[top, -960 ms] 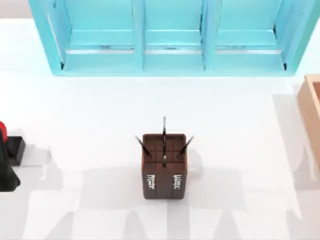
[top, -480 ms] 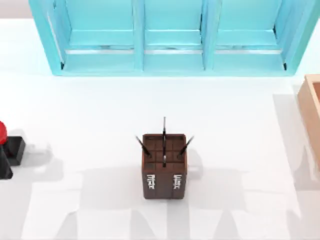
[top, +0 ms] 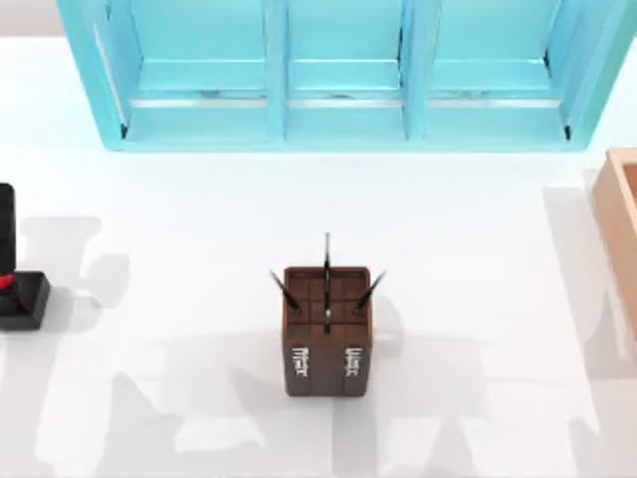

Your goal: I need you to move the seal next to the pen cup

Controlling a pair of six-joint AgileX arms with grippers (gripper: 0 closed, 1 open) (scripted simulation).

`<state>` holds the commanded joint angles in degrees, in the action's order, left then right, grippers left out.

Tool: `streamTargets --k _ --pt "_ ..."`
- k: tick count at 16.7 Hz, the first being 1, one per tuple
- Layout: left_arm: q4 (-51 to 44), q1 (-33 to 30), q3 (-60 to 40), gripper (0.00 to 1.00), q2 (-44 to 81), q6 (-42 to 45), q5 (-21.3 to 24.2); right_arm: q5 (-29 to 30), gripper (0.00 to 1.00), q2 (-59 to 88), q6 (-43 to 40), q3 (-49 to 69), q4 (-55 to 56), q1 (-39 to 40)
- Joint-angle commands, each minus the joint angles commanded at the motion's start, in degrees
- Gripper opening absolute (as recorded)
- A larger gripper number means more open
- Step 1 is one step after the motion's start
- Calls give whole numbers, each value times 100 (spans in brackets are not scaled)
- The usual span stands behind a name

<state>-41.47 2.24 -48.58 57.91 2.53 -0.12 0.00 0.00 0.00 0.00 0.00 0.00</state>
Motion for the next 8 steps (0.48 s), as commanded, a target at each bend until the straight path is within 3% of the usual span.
streamTargets --k 8 --pt "-2639 105 -3095 100 3673 188 22 0 100 0 0 0 0 0"
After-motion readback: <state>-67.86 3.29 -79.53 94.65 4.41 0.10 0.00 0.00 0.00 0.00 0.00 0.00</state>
